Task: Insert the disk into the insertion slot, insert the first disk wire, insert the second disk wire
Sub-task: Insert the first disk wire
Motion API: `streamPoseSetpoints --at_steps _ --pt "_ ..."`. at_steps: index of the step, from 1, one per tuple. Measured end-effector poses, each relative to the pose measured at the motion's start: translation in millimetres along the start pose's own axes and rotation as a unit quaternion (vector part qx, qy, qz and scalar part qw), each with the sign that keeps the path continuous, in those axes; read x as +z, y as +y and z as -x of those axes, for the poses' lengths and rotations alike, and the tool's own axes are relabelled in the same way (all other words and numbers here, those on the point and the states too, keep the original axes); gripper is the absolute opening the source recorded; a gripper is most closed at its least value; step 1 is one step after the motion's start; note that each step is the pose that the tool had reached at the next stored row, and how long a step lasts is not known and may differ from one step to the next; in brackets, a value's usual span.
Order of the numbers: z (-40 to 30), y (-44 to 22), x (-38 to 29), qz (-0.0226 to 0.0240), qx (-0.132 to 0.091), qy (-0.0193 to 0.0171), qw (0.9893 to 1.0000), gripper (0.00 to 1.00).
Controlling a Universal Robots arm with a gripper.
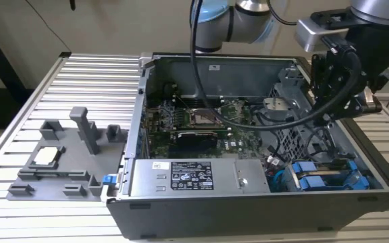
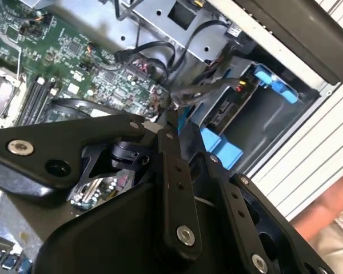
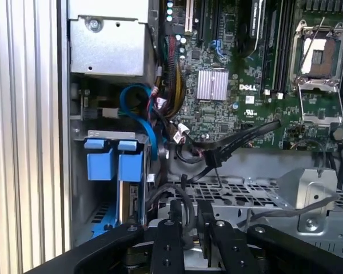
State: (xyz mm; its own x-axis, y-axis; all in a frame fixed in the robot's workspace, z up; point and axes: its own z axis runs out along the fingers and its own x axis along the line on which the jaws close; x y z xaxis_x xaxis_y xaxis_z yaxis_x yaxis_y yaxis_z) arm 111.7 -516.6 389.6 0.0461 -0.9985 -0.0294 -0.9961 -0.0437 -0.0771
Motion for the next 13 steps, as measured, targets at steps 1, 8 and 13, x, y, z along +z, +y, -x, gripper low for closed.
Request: streamPoseSetpoints --at_steps 1,8,13 --pt "3.9 2.0 0.1 0.0000 0.000 0.0000 1.0000 0.26" --pt "25.5 16.3 0.9 0.0011 -0.001 0.0188 0.9998 0.26" --pt "34.3 30.7 1.5 0.0020 -0.003 0.0377 0.9993 0.26"
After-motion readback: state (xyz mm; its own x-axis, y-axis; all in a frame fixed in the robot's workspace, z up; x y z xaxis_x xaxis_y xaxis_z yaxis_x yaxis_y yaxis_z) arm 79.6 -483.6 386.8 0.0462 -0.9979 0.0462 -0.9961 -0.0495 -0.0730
